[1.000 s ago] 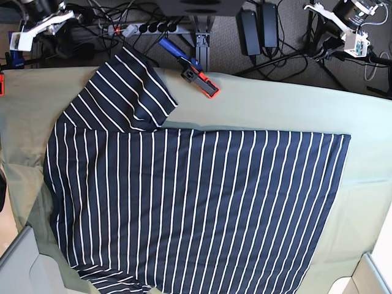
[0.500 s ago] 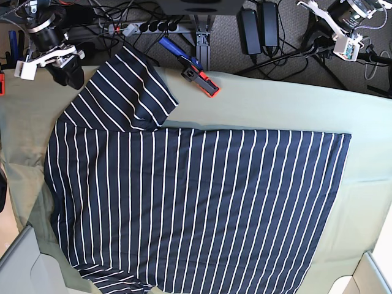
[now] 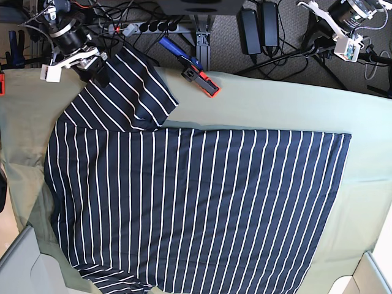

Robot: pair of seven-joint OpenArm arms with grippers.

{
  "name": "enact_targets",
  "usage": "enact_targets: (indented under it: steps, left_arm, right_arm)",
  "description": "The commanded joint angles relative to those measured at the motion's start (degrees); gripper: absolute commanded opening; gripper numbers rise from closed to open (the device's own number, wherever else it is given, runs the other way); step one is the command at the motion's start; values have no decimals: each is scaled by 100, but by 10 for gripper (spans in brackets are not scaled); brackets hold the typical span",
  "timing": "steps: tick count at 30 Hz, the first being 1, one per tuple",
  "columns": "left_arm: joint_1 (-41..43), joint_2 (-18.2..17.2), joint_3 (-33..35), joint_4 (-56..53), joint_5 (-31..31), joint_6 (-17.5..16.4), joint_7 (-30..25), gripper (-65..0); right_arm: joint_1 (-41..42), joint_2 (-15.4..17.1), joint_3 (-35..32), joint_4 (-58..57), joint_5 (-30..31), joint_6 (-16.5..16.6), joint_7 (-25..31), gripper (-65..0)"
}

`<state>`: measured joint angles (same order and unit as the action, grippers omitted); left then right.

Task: Fold the T-shirt properly
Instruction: 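Grasp the shirt's sleeve corner with the right gripper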

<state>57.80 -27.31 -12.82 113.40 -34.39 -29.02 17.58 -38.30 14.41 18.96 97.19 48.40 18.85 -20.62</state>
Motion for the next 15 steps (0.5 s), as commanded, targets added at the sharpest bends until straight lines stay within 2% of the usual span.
enact_targets:
  steps: [1, 6, 9, 11, 14, 15]
  left_arm:
    - [79, -35, -39, 92, -79, -81, -96, -602]
    - [79, -35, -39, 92, -98, -79, -87, -602]
    - [79, -33, -131, 92, -323, -79, -57, -602]
    - [76, -35, -321, 98, -527, -79, -59, -602]
    - [74, -81, -754, 127, -887, -81, -59, -602]
    - [74, -120, -903, 153, -986, -81, -59, -602]
  right_arm:
    - [-2, -24, 0, 83, 20, -7, 68, -357]
    - [120, -284, -2, 83, 2, -4, 68, -358]
    - [177, -382, -2, 83, -9, -2, 87, -373]
    - [177, -433, -2, 83, -127, -4, 133, -465]
    - [175, -476, 0, 83, -284, -4, 136, -643]
    - [175, -476, 0, 83, -365, -4, 136, -650]
